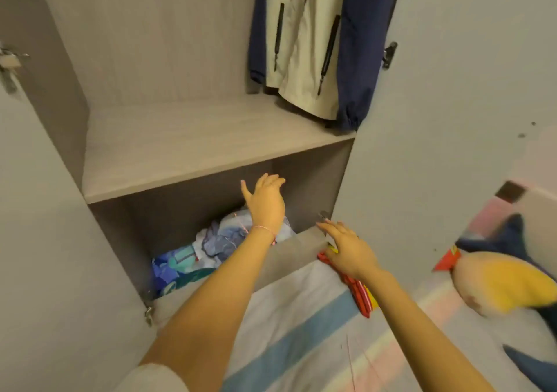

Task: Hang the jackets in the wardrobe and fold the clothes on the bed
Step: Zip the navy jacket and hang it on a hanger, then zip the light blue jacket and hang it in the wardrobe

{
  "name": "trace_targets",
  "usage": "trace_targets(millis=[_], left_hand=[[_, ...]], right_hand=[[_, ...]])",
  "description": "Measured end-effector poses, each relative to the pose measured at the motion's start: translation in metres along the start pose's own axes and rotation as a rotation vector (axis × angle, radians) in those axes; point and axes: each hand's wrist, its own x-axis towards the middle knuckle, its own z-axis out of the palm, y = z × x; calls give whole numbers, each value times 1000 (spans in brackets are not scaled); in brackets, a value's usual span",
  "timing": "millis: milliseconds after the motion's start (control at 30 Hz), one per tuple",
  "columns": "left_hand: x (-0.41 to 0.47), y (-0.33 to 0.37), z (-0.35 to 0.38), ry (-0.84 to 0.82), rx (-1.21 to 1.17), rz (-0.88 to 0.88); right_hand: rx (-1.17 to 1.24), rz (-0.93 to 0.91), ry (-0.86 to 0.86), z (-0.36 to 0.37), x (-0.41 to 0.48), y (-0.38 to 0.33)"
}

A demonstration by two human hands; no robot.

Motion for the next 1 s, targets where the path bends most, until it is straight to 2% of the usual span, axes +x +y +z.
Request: trace_targets(millis=[100, 167, 233, 400, 533, 633, 767, 833, 867, 933, 1000], left_hand=[[-86, 17, 31, -175, -80, 227], [-153, 18, 51, -392, -98, 381], [-208, 8, 67, -626, -106, 455], [-347, -40, 97, -1202, -133, 331], [-447, -66, 105, -1533, -126, 326], [-504, -80, 108, -1650, -167, 306], [-558, -97, 104, -1708, -195, 375], [-581, -108, 98, -1756, -189, 394], [-587, -114, 95, -1767, -189, 392], [-598, -128, 90, -1767, -201, 390], [-611, -139, 81, -1748, -192, 405]], right_hand=[[234, 150, 120, 32, -94, 19], [351, 362, 85, 57, -175, 33], [436, 548, 63, 79, -250, 44], [614, 1047, 15, 135, -455, 53], [718, 1387, -69, 189, -582, 28], [841, 1639, -94, 240, -642, 7], [1116, 1857, 14, 306, -675, -15], [1081, 1921, 60, 341, -682, -17], [1006, 1944, 137, 355, -681, -15], [848, 1984, 415, 376, -680, -7], [859, 1906, 656, 393, -686, -4]])
